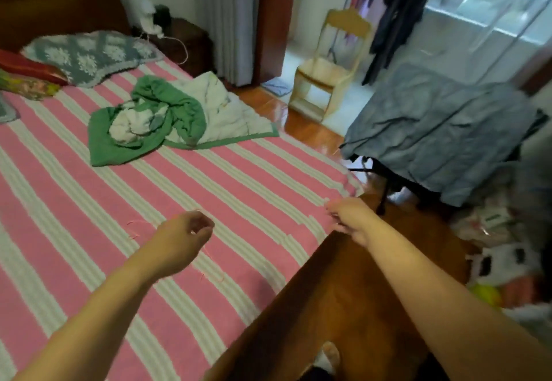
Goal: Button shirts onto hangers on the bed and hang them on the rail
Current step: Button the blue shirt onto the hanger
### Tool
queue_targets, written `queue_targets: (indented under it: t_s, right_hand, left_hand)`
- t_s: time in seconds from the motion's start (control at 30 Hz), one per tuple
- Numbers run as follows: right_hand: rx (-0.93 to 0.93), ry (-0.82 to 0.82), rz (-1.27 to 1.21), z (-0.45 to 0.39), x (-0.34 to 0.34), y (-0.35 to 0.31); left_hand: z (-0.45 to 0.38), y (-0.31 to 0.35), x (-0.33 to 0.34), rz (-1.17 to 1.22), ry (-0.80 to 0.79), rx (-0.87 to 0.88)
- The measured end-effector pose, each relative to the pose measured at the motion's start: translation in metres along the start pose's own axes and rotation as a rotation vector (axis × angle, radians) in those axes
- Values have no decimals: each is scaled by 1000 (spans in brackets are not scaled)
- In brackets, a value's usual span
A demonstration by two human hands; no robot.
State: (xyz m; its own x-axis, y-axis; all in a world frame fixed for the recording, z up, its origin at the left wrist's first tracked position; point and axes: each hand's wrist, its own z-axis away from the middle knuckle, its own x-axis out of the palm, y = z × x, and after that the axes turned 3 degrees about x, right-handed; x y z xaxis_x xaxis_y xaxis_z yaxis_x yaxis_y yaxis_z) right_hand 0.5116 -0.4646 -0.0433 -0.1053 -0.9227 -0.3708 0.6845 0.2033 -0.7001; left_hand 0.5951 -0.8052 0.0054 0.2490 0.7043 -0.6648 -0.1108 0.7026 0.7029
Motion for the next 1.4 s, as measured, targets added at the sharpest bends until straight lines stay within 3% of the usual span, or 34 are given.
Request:
queue_targets:
  t_s: [0.2,0.3,0.43,0.67,0.87,0.93,1.07,1.23,1.4]
  right_hand:
    - [-256,1,-240,-16,-200,-82]
    - [-263,23,-277,-20,-289,-89]
    - [-270,162,-336,-44,-380,-92]
    - [-163,196,-381,-119,-449,-78]
    - [-65,110,-584,-194,-535,-116]
    - [-105,157,-663,-221,-564,-119]
    - [-137,482,-484,-271,-601,-123]
    - [-79,334,-425,-353,-628,-133]
    - [-205,607,83,-464,-703,-157]
  left_hand:
    - [-118,245,56,139,87,336]
    - [-152,345,97,190,12,467]
    - [-203,425,152,217,-100,548]
    - [-300,489,235,304,-312,526]
    - [-420,537,273,605,-135,475]
    - [-460,555,288,620,-123,433]
    - [-521,595,319,501,-248,416]
    - [-567,619,358,395,-410,373]
    - [-613,633,388,385,-383,269]
